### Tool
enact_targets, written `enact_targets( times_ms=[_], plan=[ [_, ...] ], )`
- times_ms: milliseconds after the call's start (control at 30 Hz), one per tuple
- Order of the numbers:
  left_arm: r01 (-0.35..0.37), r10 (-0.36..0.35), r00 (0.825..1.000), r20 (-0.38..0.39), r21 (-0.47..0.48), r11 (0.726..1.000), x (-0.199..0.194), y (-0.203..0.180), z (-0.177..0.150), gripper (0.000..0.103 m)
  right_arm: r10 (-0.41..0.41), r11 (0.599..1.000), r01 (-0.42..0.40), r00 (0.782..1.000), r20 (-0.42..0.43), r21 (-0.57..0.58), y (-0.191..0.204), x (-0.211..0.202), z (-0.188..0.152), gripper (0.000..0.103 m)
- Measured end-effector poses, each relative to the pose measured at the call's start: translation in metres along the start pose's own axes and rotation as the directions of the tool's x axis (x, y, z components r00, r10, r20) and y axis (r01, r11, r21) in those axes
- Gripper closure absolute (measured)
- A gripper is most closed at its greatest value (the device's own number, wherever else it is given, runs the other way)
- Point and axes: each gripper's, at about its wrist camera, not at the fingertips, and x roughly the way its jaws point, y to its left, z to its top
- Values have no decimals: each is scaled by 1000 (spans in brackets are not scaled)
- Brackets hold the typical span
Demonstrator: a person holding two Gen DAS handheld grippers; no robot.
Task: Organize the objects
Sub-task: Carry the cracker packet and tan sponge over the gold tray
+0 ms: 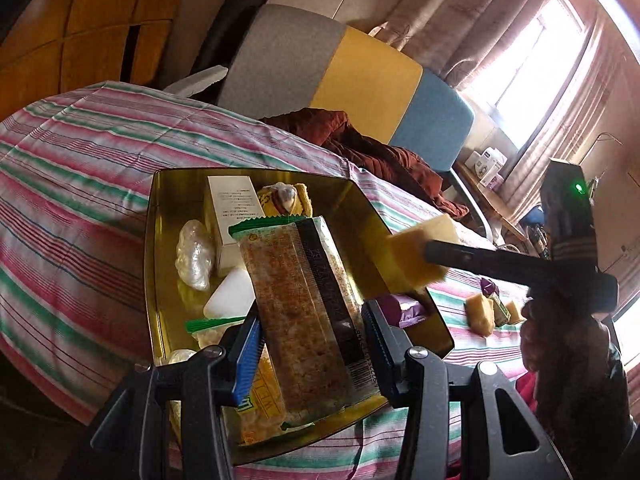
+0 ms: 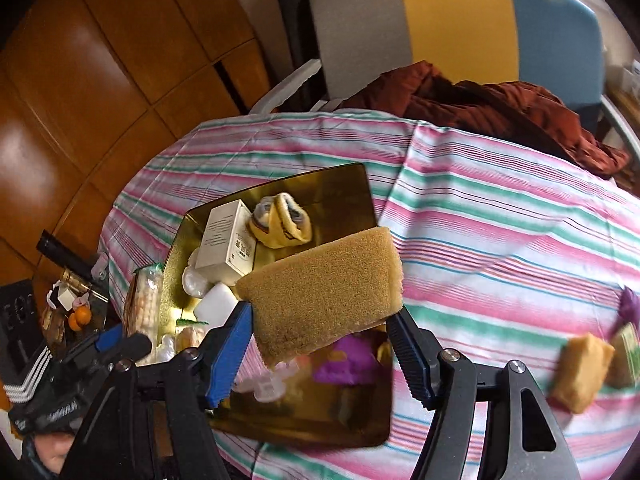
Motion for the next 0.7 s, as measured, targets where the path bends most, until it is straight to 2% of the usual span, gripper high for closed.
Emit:
enact_targets(
  times_ms=[233,700],
  plan=[
    [4,-4,1000,-18,-1,1000,6,1,2,55,-8,1000,7,999,-35,-21,5,21,10,34],
    [-1,-1,1000,26,77,997,33,-22,49,55,-18,1000,18,999,-47,-3,-1,36,18,33]
  ],
)
